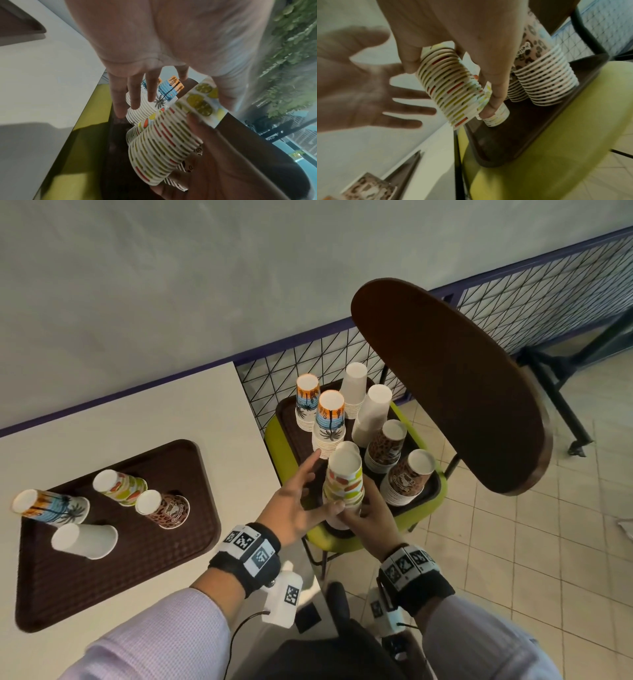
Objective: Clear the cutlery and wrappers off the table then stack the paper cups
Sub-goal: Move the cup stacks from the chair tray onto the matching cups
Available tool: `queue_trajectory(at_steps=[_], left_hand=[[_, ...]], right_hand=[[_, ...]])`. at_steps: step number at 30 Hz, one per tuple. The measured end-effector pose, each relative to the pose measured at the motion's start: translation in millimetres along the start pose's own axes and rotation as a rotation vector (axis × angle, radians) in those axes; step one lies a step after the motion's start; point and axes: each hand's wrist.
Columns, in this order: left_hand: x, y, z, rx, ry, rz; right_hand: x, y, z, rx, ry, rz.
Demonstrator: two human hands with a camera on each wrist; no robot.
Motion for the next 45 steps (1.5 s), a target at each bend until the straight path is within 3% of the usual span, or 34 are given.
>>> queue_trajectory(at_steps=[7,13,20,24,29,35,45], left_hand=[[-1,6,2,0.062,0.135,-0.022],[5,7,8,0.091,0.232,0.103],[4,11,15,0.004,0.324,0.124],[8,10,17,-0.061,0.365,0.103],[18,10,21,-0.131,0.425,0.119],[26,14,25,-0.17,0.438,0.102],[31,16,24,-0.151,0.445,0.11]], right_hand=[[24,-5,-14,0.149,-0.047,-0.008],[44,-7,-10,0.282,0.026,0.036],[39,-5,-2,0.322,-0.02,0.008],[32,-6,-1,0.206,-0.038,-0.103],[10,-24,6,-0.082,0.29,-0.218],[-24,-54,-7,-0.119,0.427,-0.247],[-64,-92,-28,-0.246,0.392,-0.254]])
Point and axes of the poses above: each hand's wrist, its own y-axis away from the middle knuckle, its own z-axis out of the back of the hand, x = y × z, and after that the axes turned 11 degrees about z, right-handed
